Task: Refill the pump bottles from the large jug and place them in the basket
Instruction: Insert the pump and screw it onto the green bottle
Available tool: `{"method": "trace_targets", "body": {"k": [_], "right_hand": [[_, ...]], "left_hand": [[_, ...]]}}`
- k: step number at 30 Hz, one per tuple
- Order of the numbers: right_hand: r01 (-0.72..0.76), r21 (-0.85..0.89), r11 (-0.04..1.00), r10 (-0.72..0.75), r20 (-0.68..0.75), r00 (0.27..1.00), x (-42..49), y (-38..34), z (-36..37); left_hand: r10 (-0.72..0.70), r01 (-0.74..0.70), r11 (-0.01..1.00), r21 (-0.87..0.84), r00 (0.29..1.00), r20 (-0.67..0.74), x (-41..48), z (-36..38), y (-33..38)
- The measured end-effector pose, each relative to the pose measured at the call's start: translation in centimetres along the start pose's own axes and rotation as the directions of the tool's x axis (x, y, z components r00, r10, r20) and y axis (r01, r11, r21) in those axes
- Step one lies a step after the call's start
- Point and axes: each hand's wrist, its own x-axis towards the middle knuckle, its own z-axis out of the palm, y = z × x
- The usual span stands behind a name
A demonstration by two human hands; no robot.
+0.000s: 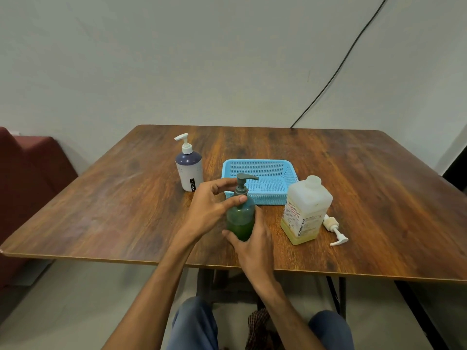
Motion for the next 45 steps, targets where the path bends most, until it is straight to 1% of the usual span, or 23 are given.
{"method": "trace_targets", "body": {"k": [5, 7, 10, 13, 16, 21, 26, 29, 33, 36, 38, 39, 40, 42, 43, 45], "right_hand": [[0.003, 0.009, 1.0, -0.003, 0.005, 1.0, 0.0, 0.1, 0.0], [0.0, 0.01, 1.0, 0.0, 0.006, 1.0, 0.1, 0.1, 0.0], [-0.003, 0.016, 1.0, 0.003, 0.008, 1.0, 0.1, 0.2, 0.1], [-0.01, 0.009, 1.0, 0.01, 0.007, 1.0, 0.1, 0.2, 0.2], [-0.015, 0.003, 1.0, 0.015, 0.005, 1.0, 0.1, 0.3, 0.3], [-0.014, 0.005, 1.0, 0.014, 0.002, 1.0, 0.2, 0.3, 0.3], [-0.008, 0.017, 1.0, 0.008, 0.006, 1.0, 0.1, 0.1, 0.1], [-0.004, 0.026, 1.0, 0.003, 0.007, 1.0, 0.1, 0.2, 0.1], [-0.003, 0.03, 1.0, 0.003, 0.005, 1.0, 0.1, 0.1, 0.1], [-0.009, 0.039, 0.999, 0.008, 0.01, 1.0, 0.1, 0.1, 0.0], [-0.013, 0.04, 0.999, 0.012, 0.013, 1.0, 0.1, 0.0, 0.0], [-0.014, 0.036, 0.999, 0.014, 0.013, 1.0, 0.1, 0.0, -0.1], [-0.013, 0.031, 0.999, 0.013, 0.011, 1.0, 0.1, 0.0, -0.1], [-0.011, 0.02, 1.0, 0.011, 0.006, 1.0, 0.1, 0.0, 0.0], [-0.013, 0.013, 1.0, 0.013, 0.004, 1.0, 0.1, 0.0, 0.0], [-0.023, 0.005, 1.0, 0.023, 0.009, 1.0, 0.1, 0.0, 0.1]], "left_hand": [[-0.012, 0.007, 0.999, 0.039, 0.991, 0.134, 0.9, -0.9, 0.3], [-0.006, 0.001, 0.999, 0.049, 0.995, 0.099, 1.0, -0.9, 0.5], [-0.011, 0.012, 1.0, 0.028, 1.0, -0.024, 0.9, -0.4, 0.7], [-0.013, 0.014, 1.0, 0.011, 0.991, -0.136, 0.7, 0.3, 0.6], [-0.009, 0.008, 1.0, -0.006, 0.979, -0.204, 0.5, 0.8, 0.5], [0.017, -0.011, 1.0, 0.025, 0.972, -0.235, 0.4, 1.1, 0.5], [0.048, -0.035, 0.998, 0.061, 0.976, -0.214, 0.0, 1.2, 0.0], [0.033, -0.027, 0.999, 0.042, 0.987, -0.157, 0.0, 0.8, -0.1], [-0.012, 0.013, 1.0, -0.021, 0.998, 0.066, 0.4, -0.4, 0.1], [-0.024, 0.044, 0.996, -0.075, 0.969, 0.245, 0.7, -1.3, 0.1], [-0.029, 0.06, 0.994, -0.089, 0.951, 0.309, 0.6, -1.6, -0.1], [-0.031, 0.059, 0.995, -0.087, 0.956, 0.292, 0.5, -1.6, -0.1], [-0.033, 0.051, 0.996, -0.074, 0.973, 0.227, 0.2, -1.3, -0.1], [-0.015, 0.015, 0.999, -0.033, 1.0, 0.005, -0.2, -0.5, -0.1], [0.004, -0.005, 1.0, -0.012, 0.995, -0.095, -0.4, 0.0, -0.2], [0.024, -0.021, 1.0, 0.014, 0.977, -0.213, -0.7, 1.0, -0.2]]}}
